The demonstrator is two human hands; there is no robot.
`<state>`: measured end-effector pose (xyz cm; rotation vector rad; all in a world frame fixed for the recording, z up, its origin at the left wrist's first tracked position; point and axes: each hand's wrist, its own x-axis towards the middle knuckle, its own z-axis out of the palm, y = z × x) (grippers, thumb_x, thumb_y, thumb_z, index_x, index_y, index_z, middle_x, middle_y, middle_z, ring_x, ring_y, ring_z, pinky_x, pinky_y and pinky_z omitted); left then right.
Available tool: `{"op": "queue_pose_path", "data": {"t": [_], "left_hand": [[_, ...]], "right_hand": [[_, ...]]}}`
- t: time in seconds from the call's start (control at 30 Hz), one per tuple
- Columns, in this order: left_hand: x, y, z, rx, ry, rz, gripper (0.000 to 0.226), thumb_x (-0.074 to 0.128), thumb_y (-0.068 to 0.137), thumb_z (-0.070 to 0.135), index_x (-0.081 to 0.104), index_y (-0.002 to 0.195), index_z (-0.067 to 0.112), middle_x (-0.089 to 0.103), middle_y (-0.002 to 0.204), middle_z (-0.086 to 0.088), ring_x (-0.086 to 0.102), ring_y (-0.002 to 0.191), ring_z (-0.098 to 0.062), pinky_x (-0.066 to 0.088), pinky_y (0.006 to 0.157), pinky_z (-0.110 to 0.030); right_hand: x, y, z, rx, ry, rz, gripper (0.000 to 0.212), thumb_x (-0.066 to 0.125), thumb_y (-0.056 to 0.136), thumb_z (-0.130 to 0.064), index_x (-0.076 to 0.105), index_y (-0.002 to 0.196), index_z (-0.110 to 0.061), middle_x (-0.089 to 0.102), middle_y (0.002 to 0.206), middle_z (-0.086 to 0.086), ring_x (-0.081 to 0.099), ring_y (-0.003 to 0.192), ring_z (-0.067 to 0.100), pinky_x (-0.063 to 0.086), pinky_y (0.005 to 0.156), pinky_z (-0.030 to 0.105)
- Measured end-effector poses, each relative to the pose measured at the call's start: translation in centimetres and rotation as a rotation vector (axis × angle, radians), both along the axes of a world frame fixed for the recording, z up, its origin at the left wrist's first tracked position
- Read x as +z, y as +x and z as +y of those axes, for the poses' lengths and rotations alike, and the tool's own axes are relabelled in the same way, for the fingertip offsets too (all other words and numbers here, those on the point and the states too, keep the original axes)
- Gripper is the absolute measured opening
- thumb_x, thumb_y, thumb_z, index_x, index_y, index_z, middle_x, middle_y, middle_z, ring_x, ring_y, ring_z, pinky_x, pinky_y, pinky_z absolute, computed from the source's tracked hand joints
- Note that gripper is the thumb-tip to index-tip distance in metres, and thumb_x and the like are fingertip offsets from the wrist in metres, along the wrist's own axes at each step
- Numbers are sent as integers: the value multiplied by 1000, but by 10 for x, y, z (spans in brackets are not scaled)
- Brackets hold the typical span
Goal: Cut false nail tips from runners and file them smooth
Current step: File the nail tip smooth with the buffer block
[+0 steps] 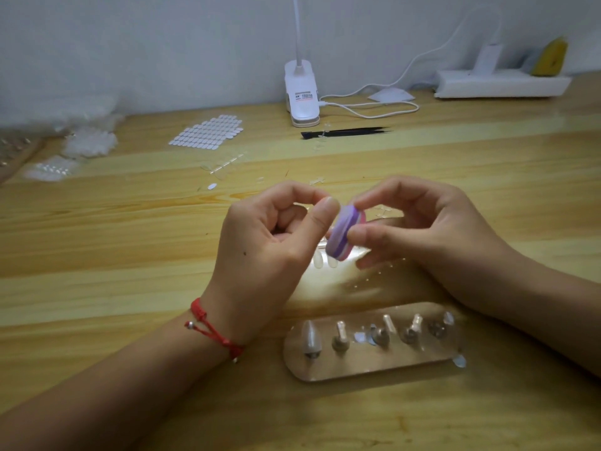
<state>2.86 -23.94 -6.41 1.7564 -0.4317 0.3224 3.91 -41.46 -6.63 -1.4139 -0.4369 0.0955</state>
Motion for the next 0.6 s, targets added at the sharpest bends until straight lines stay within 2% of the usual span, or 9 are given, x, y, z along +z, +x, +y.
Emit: {"op": "queue_pose_path", "data": {"t": [0.1, 0.23, 0.37, 0.47, 0.6], "left_hand": [[-1, 0, 0, 5, -8, 5, 11, 65, 87, 17, 66, 79, 9, 30, 46, 7, 25, 40, -3, 24, 43, -10], [-1, -1, -1, 2, 2, -7, 9, 64, 87, 13, 66, 79, 10, 32, 47, 0, 25, 40, -3, 24, 42, -12], [0, 0, -2, 4, -12, 7, 9, 63, 86, 13, 66, 78, 9, 30, 45, 9, 25, 38, -2, 23, 43, -9], [0, 0, -2, 11, -3, -2, 9, 64, 87, 13, 66, 79, 9, 32, 46, 2, 25, 39, -2, 24, 42, -11], [-1, 1, -1, 13, -17, 7, 9, 64, 87, 13, 66, 78, 11, 30, 45, 3, 25, 39, -2, 23, 42, -10]], "right_hand": [[2, 2, -2, -56, 56, 14, 22, 84, 57, -21, 73, 76, -24, 72, 84, -5, 72, 71, 16, 57, 60, 25], [0, 1, 0, 6, 6, 21, 20, 81, 61, -14, 72, 77, -20, 73, 84, -2, 74, 72, 21, 57, 58, 25], [2, 3, -3, -56, 51, 11, 22, 83, 56, -21, 73, 75, -23, 72, 85, -5, 73, 72, 16, 57, 58, 24], [2, 0, 0, 24, -5, -3, 21, 84, 60, -15, 72, 77, -20, 73, 87, -2, 74, 74, 22, 57, 58, 25], [4, 2, -3, -61, 30, -13, 24, 81, 58, -20, 69, 79, -18, 73, 86, -3, 74, 73, 19, 57, 59, 24]]}}
